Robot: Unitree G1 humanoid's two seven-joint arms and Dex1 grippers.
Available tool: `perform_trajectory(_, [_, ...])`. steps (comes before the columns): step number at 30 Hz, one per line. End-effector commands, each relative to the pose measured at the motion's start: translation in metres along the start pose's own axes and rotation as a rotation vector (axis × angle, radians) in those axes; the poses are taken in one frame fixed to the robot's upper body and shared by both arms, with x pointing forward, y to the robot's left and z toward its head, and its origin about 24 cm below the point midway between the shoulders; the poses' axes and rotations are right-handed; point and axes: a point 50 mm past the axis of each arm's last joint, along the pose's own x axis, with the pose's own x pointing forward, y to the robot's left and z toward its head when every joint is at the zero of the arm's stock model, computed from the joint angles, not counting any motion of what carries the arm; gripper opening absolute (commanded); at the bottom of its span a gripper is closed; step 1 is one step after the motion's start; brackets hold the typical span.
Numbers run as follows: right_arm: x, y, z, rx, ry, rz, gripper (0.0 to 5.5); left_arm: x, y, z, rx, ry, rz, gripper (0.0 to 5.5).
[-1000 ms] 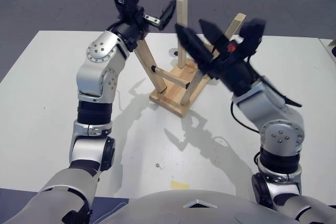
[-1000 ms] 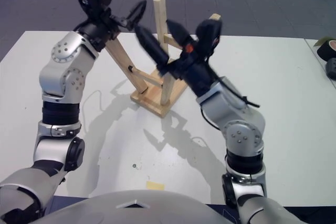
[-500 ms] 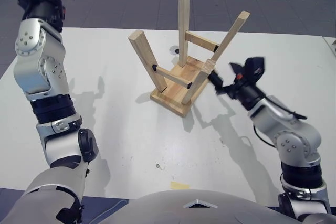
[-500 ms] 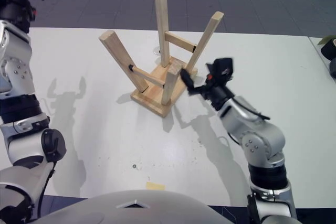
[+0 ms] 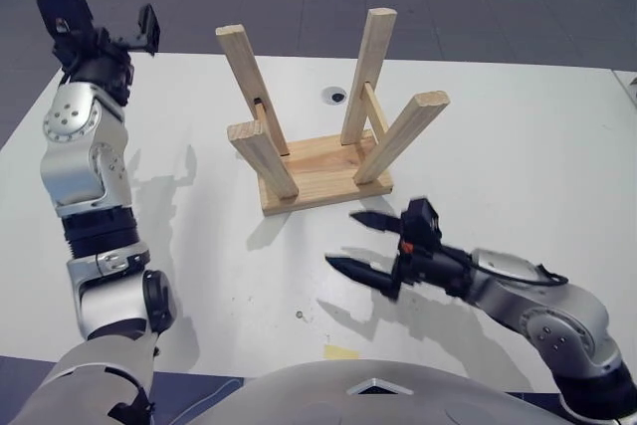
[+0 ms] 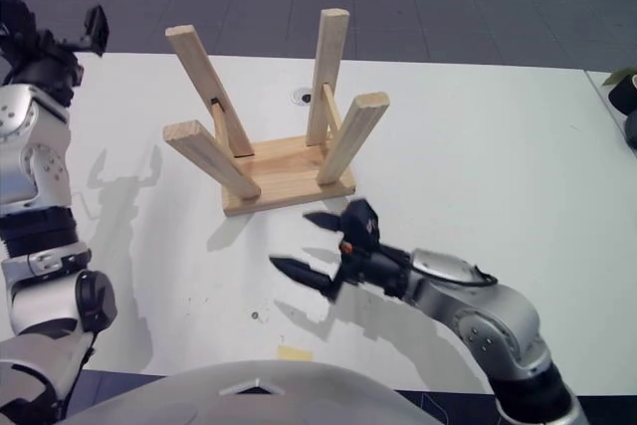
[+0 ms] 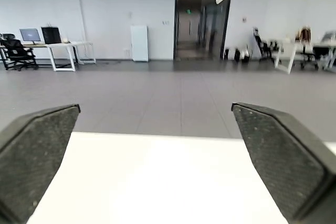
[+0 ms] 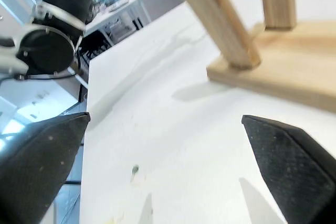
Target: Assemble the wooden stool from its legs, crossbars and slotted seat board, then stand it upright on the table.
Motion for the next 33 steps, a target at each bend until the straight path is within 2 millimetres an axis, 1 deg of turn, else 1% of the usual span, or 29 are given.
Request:
perform_trajectory(1, [-0.029, -0.057, 0.007, -0.083, -0.053, -0.320, 5.40, -0.034, 0.006, -0.035, 0.154, 0.182, -0.339, 5.38])
perform_trajectory(2, [-0.039, -0.070, 0.014, -0.100, -0.085, -0.381, 5.40, -0.051, 0.005, -0.045, 0.255, 0.271, -0.512, 5.38])
perform_trajectory(3, [-0.046, -0.077, 0.019, -0.108, -0.107, -0.409, 5.40, -0.063, 0.004, -0.051, 0.312, 0.341, -0.636, 5.38])
perform_trajectory(4, [-0.052, -0.079, 0.023, -0.116, -0.116, -0.409, 5.40, -0.069, 0.001, -0.050, 0.322, 0.383, -0.730, 5.38])
perform_trajectory(6, [-0.057, -0.082, 0.027, -0.143, -0.102, -0.386, 5.40, -0.069, -0.009, -0.043, 0.278, 0.393, -0.842, 5.38])
perform_trajectory(8, [-0.052, -0.090, 0.028, -0.191, -0.055, -0.359, 5.40, -0.071, -0.028, -0.040, 0.242, 0.403, -0.979, 5.38])
perform_trajectory(10, [-0.043, -0.103, 0.030, -0.250, -0.018, -0.348, 5.40, -0.075, -0.045, -0.041, 0.213, 0.410, -1.099, 5.38])
perform_trajectory(13, [-0.017, -0.121, 0.046, -0.355, -0.027, -0.314, 5.40, -0.069, -0.073, -0.039, 0.184, 0.359, -1.191, 5.38])
perform_trajectory(15, [0.000, -0.128, 0.057, -0.411, -0.043, -0.291, 5.40, -0.064, -0.085, -0.037, 0.175, 0.328, -1.217, 5.38])
perform_trajectory(17, [0.015, -0.130, 0.064, -0.470, -0.034, -0.259, 5.40, -0.056, -0.092, -0.038, 0.189, 0.304, -1.206, 5.38])
perform_trajectory(19, [0.031, -0.128, 0.071, -0.501, -0.058, -0.203, 5.40, -0.048, -0.096, -0.042, 0.217, 0.283, -1.168, 5.38])
perform_trajectory(21, [0.040, -0.123, 0.071, -0.498, -0.047, -0.127, 5.40, -0.044, -0.098, -0.045, 0.217, 0.279, -1.152, 5.38])
perform_trajectory(22, [0.040, -0.118, 0.066, -0.481, -0.012, -0.067, 5.40, -0.042, -0.097, -0.047, 0.206, 0.281, -1.142, 5.38])
perform_trajectory(24, [0.032, -0.106, 0.051, -0.438, 0.078, 0.046, 5.40, -0.036, -0.095, -0.051, 0.197, 0.287, -1.104, 5.38])
perform_trajectory(26, [0.025, -0.097, 0.039, -0.415, 0.150, 0.112, 5.40, -0.033, -0.094, -0.055, 0.199, 0.287, -1.081, 5.38])
perform_trajectory(30, [0.019, -0.084, 0.031, -0.399, 0.174, 0.143, 5.40, -0.035, -0.101, -0.059, 0.213, 0.283, -1.094, 5.38])
perform_trajectory(33, [0.015, -0.084, 0.033, -0.414, 0.154, 0.094, 5.40, -0.037, -0.108, -0.057, 0.190, 0.265, -1.114, 5.38])
